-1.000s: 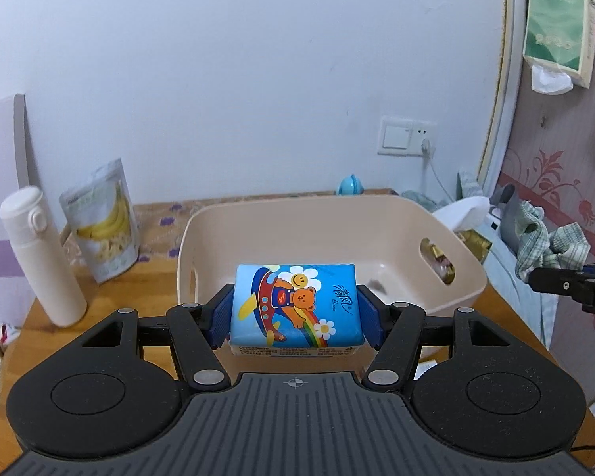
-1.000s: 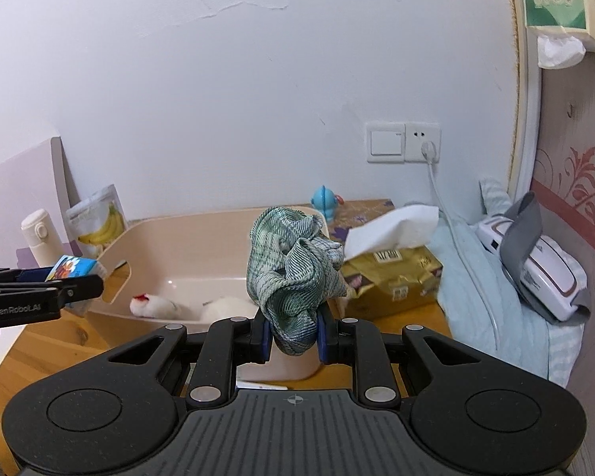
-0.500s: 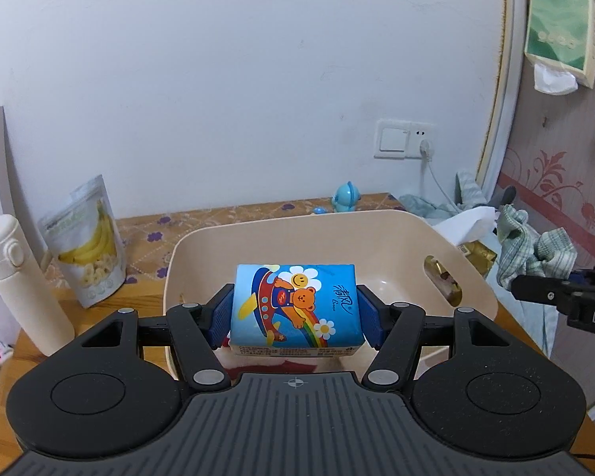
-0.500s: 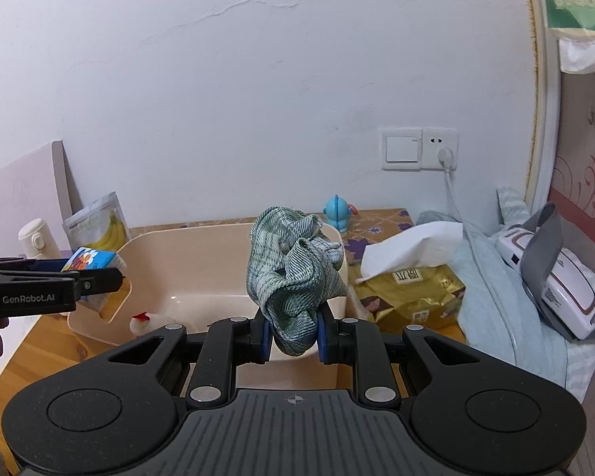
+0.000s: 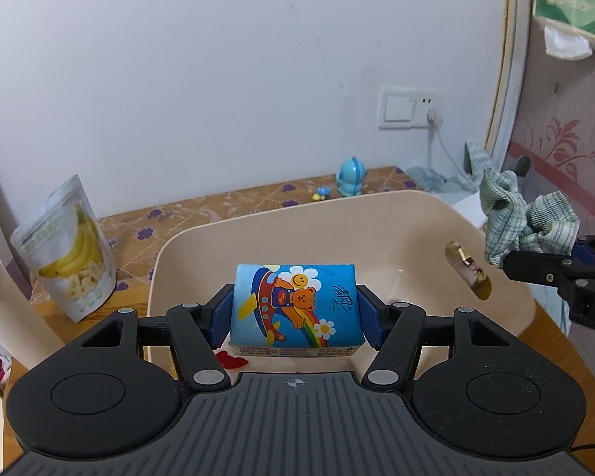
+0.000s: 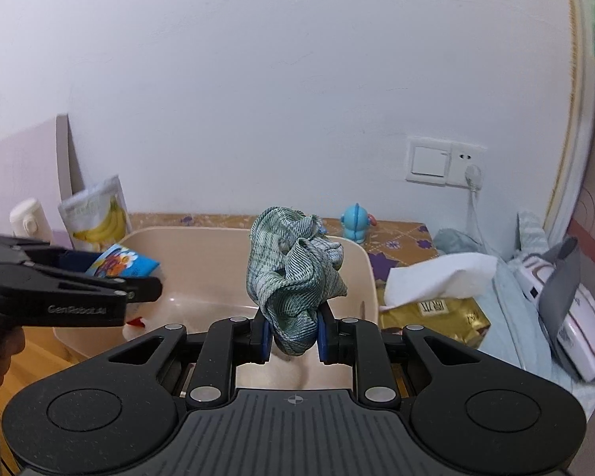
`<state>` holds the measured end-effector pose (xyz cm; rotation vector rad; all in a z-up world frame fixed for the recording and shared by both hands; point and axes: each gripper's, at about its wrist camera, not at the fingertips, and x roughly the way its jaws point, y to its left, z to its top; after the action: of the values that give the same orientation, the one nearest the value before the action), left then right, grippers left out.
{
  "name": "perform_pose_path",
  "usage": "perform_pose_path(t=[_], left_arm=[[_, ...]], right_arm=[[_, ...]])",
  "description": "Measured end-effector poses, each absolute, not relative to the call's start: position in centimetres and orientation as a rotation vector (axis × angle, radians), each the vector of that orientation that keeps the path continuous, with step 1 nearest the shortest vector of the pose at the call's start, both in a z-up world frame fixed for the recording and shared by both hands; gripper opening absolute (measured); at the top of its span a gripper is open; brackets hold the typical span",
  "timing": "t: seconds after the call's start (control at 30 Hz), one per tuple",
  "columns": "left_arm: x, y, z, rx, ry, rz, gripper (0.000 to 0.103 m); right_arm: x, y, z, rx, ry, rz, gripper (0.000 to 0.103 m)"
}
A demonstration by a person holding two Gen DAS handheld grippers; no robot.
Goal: Organize objects
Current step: 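Carry the cloth and snack box over the bin and release both inside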
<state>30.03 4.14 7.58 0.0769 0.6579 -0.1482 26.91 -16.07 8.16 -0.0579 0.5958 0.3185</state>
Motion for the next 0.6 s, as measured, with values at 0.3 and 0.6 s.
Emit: perform_pose_path(t=[0.3, 0.6], left_arm=[[32.5, 4.1, 5.7, 0.111, 0.751, -0.170, 0.064], [34.9, 4.0, 3.5, 0.109, 0.874, -0.176, 0.064]], right_arm=[[29.6, -13.7, 6.6, -0.125, 0.665, 0.333, 0.021], [32.0, -11.9, 4.7, -0.229, 0.746, 0.326, 0.021]])
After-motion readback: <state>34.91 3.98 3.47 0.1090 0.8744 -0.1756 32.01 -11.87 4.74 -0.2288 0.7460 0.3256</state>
